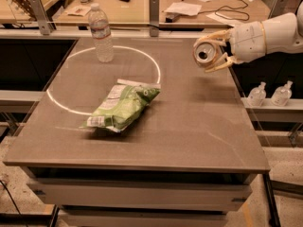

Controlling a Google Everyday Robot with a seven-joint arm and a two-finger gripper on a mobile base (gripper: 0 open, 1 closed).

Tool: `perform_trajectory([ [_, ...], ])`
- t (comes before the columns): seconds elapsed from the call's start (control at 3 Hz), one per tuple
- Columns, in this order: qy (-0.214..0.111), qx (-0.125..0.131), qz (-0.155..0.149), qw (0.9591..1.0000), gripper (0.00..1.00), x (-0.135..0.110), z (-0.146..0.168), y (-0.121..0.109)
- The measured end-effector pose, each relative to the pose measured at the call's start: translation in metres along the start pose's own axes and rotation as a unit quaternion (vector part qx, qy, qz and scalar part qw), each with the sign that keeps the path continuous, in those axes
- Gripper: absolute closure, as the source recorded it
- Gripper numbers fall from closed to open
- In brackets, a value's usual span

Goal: Knock orange can over

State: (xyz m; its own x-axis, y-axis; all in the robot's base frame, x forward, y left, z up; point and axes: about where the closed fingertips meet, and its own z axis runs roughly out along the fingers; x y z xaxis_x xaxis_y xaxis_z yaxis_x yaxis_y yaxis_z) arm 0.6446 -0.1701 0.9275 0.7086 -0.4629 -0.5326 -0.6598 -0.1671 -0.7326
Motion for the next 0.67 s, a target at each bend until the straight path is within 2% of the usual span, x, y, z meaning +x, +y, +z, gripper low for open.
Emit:
perform_trajectory([
  [0.33,-0.006,-0.024,-0.036,0.9990,1.00,0.003,0.007,0.007],
  [0.67,0.017,-0.080,-0.081,0.9933,1.00,0.010,0.010,0.028],
])
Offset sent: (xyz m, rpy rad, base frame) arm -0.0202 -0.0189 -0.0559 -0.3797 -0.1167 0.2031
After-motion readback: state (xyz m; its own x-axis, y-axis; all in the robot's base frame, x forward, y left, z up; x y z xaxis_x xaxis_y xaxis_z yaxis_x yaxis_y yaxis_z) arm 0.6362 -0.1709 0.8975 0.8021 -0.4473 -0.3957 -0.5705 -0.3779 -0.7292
